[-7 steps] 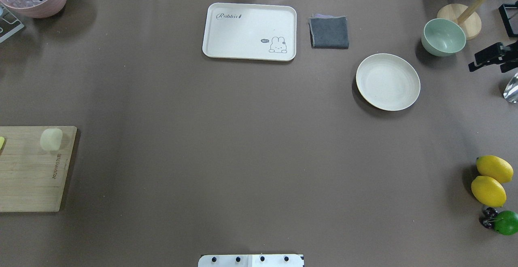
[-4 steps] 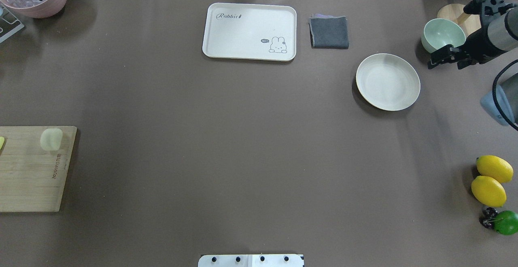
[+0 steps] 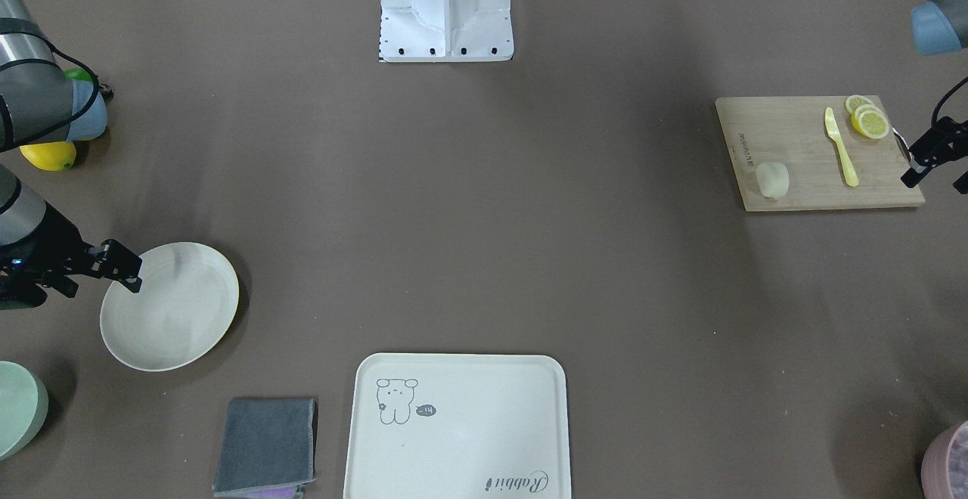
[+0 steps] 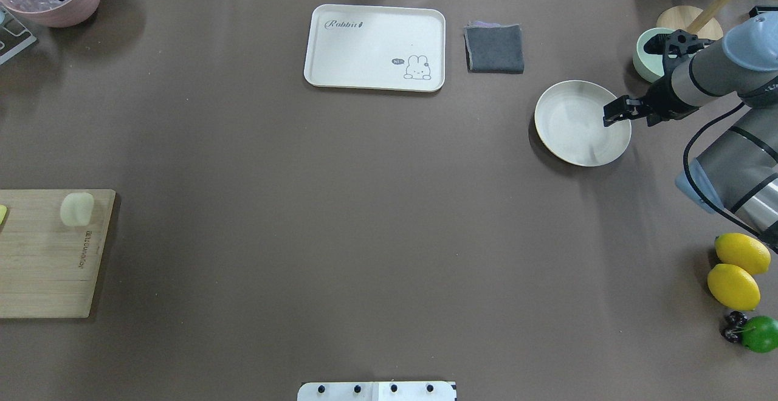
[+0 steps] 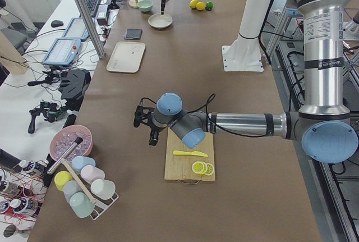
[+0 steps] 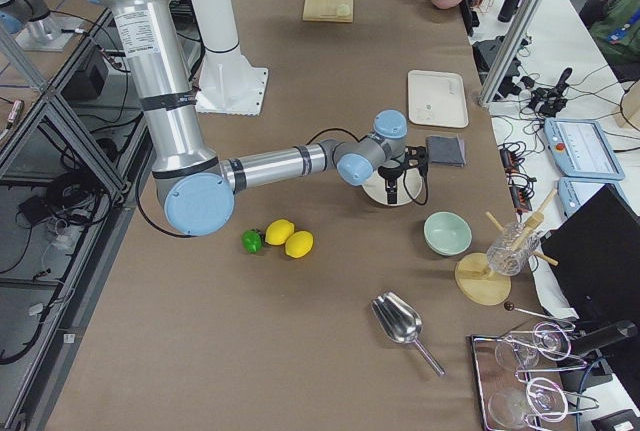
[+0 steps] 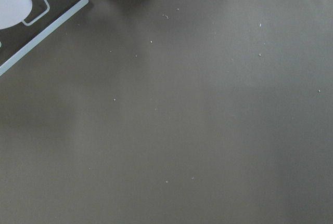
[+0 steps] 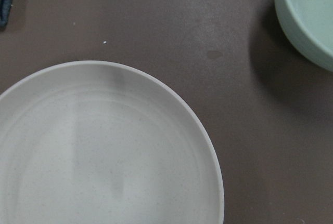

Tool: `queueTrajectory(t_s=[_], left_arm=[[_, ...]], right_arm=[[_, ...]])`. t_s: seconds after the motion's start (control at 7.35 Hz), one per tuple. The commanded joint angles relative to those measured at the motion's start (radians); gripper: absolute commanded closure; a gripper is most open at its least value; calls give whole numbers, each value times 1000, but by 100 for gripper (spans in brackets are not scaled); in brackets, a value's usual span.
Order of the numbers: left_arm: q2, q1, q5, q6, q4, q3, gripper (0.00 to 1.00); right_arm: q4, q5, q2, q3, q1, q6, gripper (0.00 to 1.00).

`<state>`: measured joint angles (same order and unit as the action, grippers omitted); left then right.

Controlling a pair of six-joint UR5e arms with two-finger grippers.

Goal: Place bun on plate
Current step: 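Reach the right gripper to the white plate rim and grasp it, then slide the white plate with the right gripper toward the table center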

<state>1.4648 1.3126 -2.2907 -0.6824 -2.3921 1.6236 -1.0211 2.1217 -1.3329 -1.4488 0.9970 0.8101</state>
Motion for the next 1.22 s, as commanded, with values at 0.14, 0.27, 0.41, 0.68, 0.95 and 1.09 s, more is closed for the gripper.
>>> queueTrajectory(t_s=[0.14,0.27,0.41,0.68,0.95,1.09], left_arm=[[2,-3,2,-6,-1,1,2],[2,-3,2,-6,-1,-1,2],[3,-1,2,-6,-1,-1,2],[9,-3,0,-6,-1,-2,2],[14,-1,0,-8,-1,-2,2],[12,-1,0,-8,-1,-1,2]], right_arm=[[52,-5,9,71,-21,1,0],[52,-3,12,70,-21,4,25],[52,4,17,64,-21,10,73],[56,-2,17,59,-17,4,100],[65,4,23,56,11,36,100],[65,6,27,45,17,50,100]])
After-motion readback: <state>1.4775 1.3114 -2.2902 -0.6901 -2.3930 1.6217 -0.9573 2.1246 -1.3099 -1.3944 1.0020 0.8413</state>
